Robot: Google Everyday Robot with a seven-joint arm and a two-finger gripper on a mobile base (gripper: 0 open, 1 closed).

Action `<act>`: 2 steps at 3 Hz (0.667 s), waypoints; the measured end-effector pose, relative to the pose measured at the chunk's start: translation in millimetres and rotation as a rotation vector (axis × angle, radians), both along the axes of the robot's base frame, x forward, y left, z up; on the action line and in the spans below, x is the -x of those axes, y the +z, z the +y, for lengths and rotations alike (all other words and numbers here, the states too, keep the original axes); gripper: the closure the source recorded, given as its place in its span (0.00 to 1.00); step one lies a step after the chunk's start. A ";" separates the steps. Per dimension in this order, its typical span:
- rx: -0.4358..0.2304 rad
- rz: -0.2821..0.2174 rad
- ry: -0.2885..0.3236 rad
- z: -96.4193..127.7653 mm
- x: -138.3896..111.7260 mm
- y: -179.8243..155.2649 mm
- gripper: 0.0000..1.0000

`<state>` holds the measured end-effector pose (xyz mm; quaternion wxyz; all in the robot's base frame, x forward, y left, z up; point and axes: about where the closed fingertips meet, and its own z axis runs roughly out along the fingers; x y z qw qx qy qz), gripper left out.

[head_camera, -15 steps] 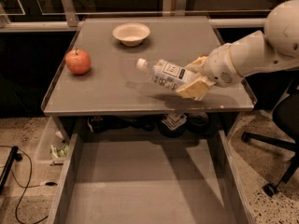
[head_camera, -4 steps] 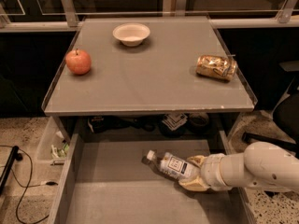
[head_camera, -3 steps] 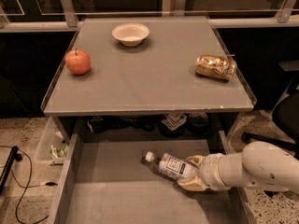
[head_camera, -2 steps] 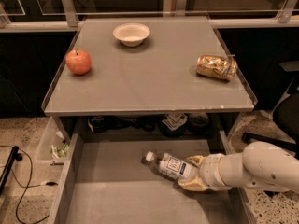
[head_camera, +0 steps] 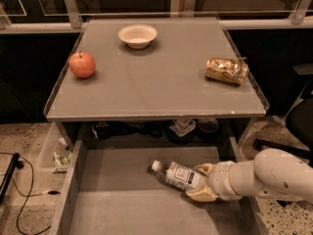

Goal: Place blue plastic bottle into top drawer

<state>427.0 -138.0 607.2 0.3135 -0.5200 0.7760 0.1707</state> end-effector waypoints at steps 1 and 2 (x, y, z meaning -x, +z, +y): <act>0.000 0.000 0.000 0.0 0.0 0.0 0.12; 0.000 0.000 0.000 0.0 0.0 0.0 0.00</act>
Offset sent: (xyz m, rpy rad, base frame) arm 0.0000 0.0000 0.0000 0.0000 0.0000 0.0000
